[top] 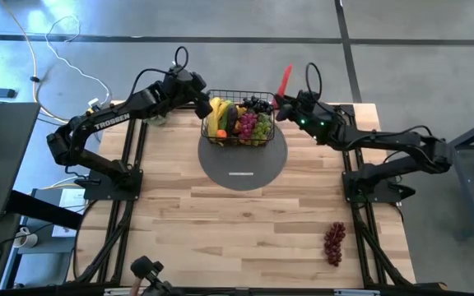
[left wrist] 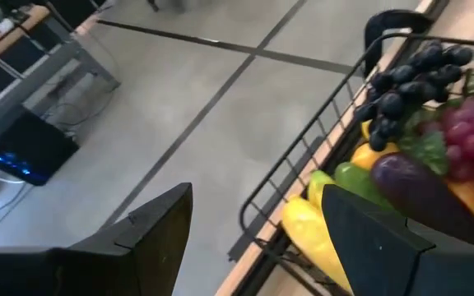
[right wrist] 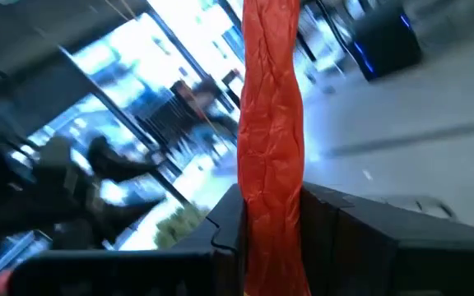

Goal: Build produce basket
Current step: Put the carrot into the black wire basket

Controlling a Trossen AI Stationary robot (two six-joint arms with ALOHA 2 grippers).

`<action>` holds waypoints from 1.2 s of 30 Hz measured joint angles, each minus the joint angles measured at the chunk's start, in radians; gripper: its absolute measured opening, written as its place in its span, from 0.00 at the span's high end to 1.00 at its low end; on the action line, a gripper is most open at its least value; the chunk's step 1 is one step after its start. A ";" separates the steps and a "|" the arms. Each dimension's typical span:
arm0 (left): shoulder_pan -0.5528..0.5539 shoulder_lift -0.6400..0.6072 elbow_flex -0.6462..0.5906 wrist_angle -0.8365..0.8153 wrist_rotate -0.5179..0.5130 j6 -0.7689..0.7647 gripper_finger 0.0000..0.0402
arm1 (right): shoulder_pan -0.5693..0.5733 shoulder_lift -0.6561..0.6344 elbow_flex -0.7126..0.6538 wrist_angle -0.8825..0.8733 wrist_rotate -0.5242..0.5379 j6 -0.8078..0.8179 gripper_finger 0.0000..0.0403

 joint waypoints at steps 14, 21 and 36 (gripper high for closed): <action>-0.001 0.000 0.000 -0.045 0.145 -0.111 0.35 | 0.021 0.221 0.294 -0.126 -0.079 -0.211 0.88; -0.001 0.000 0.000 -0.239 0.153 -0.133 0.35 | 0.021 0.395 0.474 -0.277 -0.199 -0.220 0.87; -0.001 0.000 0.000 -0.358 0.194 -0.166 0.35 | 0.039 0.700 0.602 -0.264 -0.312 -0.014 0.87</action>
